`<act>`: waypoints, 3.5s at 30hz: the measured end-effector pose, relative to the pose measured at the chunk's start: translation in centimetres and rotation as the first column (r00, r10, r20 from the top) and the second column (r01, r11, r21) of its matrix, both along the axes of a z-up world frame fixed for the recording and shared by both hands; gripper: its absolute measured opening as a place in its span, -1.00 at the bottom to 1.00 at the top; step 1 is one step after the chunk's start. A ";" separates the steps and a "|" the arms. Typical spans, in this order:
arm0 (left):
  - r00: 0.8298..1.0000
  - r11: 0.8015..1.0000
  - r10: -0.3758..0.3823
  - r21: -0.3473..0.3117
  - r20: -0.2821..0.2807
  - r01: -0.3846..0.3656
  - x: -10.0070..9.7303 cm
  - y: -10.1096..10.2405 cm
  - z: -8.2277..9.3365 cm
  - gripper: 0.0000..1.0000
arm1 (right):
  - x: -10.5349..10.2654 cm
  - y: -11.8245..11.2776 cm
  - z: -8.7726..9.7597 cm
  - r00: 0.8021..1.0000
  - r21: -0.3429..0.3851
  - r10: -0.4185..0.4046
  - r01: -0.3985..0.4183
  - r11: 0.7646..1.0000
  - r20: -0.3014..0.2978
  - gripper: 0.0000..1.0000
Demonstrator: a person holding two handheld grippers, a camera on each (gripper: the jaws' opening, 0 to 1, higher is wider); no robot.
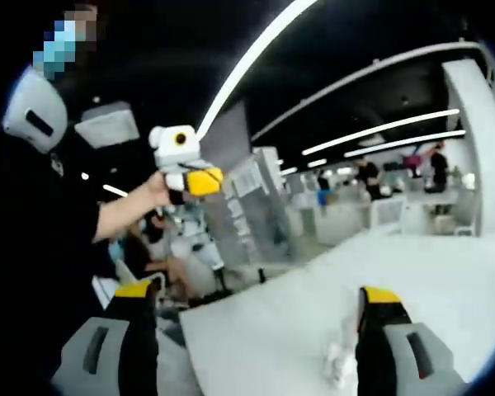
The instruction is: Arrange the skincare products in the storage area until every visible bottle or jar stands upright without overlapping.
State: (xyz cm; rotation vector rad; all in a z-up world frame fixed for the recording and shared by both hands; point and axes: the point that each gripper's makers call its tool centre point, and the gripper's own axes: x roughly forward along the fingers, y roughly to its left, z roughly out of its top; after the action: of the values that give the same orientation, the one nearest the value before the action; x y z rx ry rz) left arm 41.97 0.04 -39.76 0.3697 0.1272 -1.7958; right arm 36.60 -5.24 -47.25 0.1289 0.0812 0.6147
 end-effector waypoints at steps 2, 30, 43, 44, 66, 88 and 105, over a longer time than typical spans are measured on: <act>1.000 1.000 -0.019 -0.005 0.001 0.019 -0.7 0.0 0.2 -1.00 | -0.1 0.7 0.8 0.999 -0.005 0.035 -0.034 0.999 0.022 0.69; 0.989 0.993 -0.112 -0.036 -0.094 0.109 -4.0 0.2 0.1 -0.97 | -1.3 3.1 2.7 0.977 -0.144 0.170 -0.152 0.978 0.126 -1.00; 0.972 0.984 0.146 -0.072 -0.186 -0.162 0.9 0.3 0.9 -0.36 | 0.7 1.6 1.9 0.992 -0.185 0.042 -0.019 0.983 0.119 -1.00; 0.963 0.978 0.187 -0.053 -0.192 -0.200 1.5 0.6 0.6 -0.29 | 0.9 1.2 2.0 0.992 -0.185 0.018 0.006 0.983 0.125 -1.00; 0.687 0.920 0.359 0.113 -0.632 -0.376 2.5 1.6 -2.4 0.01 | 3.0 0.1 3.6 0.952 -0.606 -0.104 0.266 0.750 0.290 -1.00; 0.473 0.931 0.282 0.120 -0.835 -0.345 2.0 0.2 -1.0 -0.03 | 3.7 2.0 5.5 0.859 -0.859 0.107 0.477 0.187 0.500 -1.00; 0.481 0.952 0.258 0.136 -0.838 -0.273 1.3 -1.0 -1.1 -0.30 | 4.0 5.8 7.3 0.768 -0.814 0.330 0.581 0.004 0.549 -1.00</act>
State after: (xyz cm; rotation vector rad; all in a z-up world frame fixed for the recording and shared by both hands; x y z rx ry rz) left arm 43.24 -0.98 -40.81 -0.5823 0.8304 -1.5036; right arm 40.60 0.52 -39.97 -1.6098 -0.1781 0.1975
